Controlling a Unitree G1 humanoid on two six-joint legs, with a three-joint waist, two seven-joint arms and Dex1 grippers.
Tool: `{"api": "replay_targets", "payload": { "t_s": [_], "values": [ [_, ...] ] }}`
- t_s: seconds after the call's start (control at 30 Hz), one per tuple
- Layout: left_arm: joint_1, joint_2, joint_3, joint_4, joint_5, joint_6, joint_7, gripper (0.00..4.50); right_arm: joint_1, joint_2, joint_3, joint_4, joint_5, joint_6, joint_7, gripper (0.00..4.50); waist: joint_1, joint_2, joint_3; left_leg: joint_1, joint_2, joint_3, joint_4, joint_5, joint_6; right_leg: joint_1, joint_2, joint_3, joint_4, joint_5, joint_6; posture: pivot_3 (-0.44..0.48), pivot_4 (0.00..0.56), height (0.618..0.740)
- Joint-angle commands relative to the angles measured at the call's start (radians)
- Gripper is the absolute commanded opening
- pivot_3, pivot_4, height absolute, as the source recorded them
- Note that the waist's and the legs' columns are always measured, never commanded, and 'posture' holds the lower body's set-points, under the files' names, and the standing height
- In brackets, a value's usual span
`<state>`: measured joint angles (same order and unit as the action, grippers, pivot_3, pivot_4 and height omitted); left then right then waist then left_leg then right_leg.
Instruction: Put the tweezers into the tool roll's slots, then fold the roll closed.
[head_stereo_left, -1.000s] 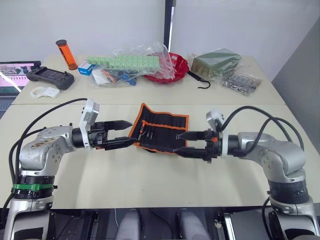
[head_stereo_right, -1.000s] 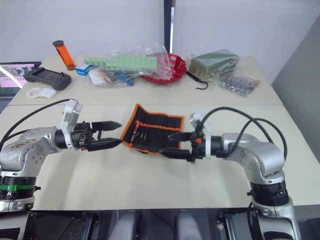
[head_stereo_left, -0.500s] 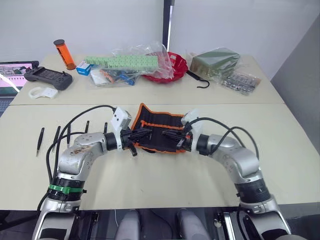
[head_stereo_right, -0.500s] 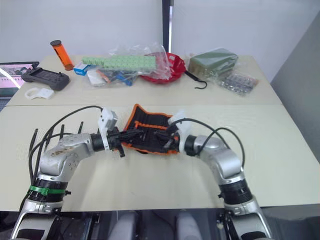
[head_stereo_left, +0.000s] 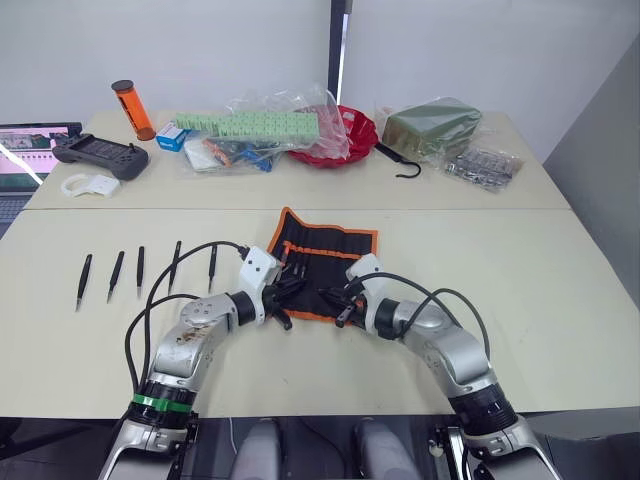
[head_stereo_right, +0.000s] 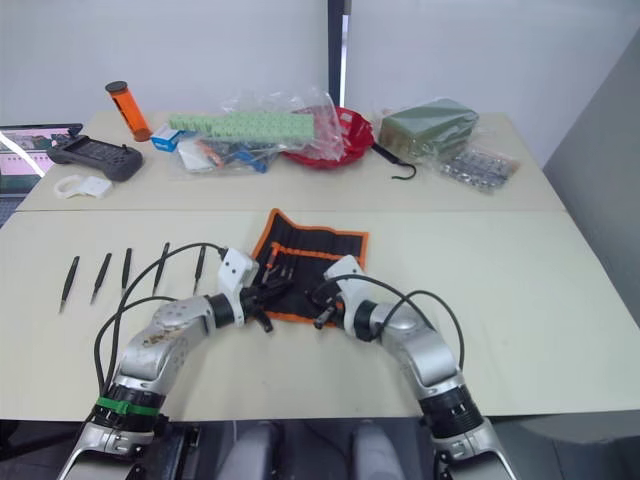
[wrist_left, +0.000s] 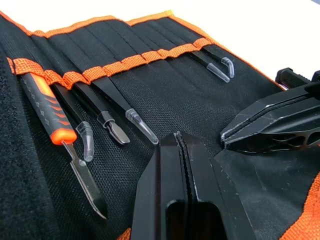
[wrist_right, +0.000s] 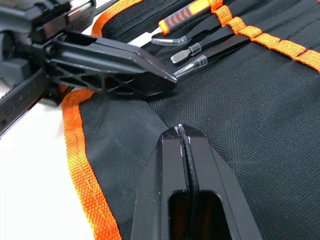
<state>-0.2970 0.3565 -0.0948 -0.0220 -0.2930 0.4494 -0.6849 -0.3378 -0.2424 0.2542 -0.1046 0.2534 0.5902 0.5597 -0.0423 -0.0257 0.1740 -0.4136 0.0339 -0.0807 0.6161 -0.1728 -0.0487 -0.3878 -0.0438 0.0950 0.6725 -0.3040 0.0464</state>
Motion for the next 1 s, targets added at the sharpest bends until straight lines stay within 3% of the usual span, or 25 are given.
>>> {"api": "replay_targets", "payload": {
  "t_s": [0.03, 0.3, 0.43, 0.73, 1.0],
  "values": [
    [0.026, -0.004, -0.014, 0.023, 0.028, -0.018, 0.014, 0.0, 0.025, 0.003, -0.007, 0.016, -0.017, -0.007, -0.017, 0.03, 0.0, 0.0, -0.001, 0.0, 0.0, 0.0, 0.0, 0.0, 0.0, 0.0, 0.0, 0.0, 0.0, 0.0, 0.0, 0.0, 0.15, 0.74],
    [0.06, 0.065, -0.072, 0.143, 0.165, -0.247, -0.01, 0.0, 0.08, -0.035, -0.05, 0.007, -0.016, -0.026, -0.028, 0.03, 0.001, 0.001, -0.01, 0.007, 0.0, 0.001, -0.003, 0.0, 0.0, 0.006, 0.0, 0.001, -0.003, 0.0, 0.0, 0.0, 0.15, 0.74],
    [0.038, 0.056, -0.037, 0.192, 0.132, -0.286, -0.022, 0.0, 0.119, -0.081, -0.08, -0.025, -0.002, -0.03, -0.006, 0.03, 0.003, 0.002, -0.011, 0.015, 0.0, 0.001, -0.005, 0.0, 0.0, 0.017, 0.0, 0.0, -0.01, -0.001, 0.001, 0.0, 0.15, 0.74],
    [0.023, 0.047, -0.028, 0.223, 0.11, -0.325, -0.064, 0.0, 0.146, -0.117, -0.121, -0.056, 0.024, -0.024, 0.004, 0.03, 0.006, 0.002, -0.012, 0.016, 0.0, 0.001, -0.004, 0.0, 0.0, 0.019, 0.0, 0.001, -0.01, -0.004, 0.007, 0.0, 0.15, 0.74],
    [0.0, 0.071, 0.01, 0.063, 0.03, -0.245, -0.106, 0.0, 0.11, -0.117, -0.195, -0.185, 0.168, -0.011, 0.071, 0.03, 0.001, 0.002, -0.011, 0.012, 0.0, 0.001, -0.005, 0.0, 0.0, 0.015, 0.0, 0.0, -0.01, -0.004, 0.007, 0.0, 0.15, 0.74]
  ]
}}
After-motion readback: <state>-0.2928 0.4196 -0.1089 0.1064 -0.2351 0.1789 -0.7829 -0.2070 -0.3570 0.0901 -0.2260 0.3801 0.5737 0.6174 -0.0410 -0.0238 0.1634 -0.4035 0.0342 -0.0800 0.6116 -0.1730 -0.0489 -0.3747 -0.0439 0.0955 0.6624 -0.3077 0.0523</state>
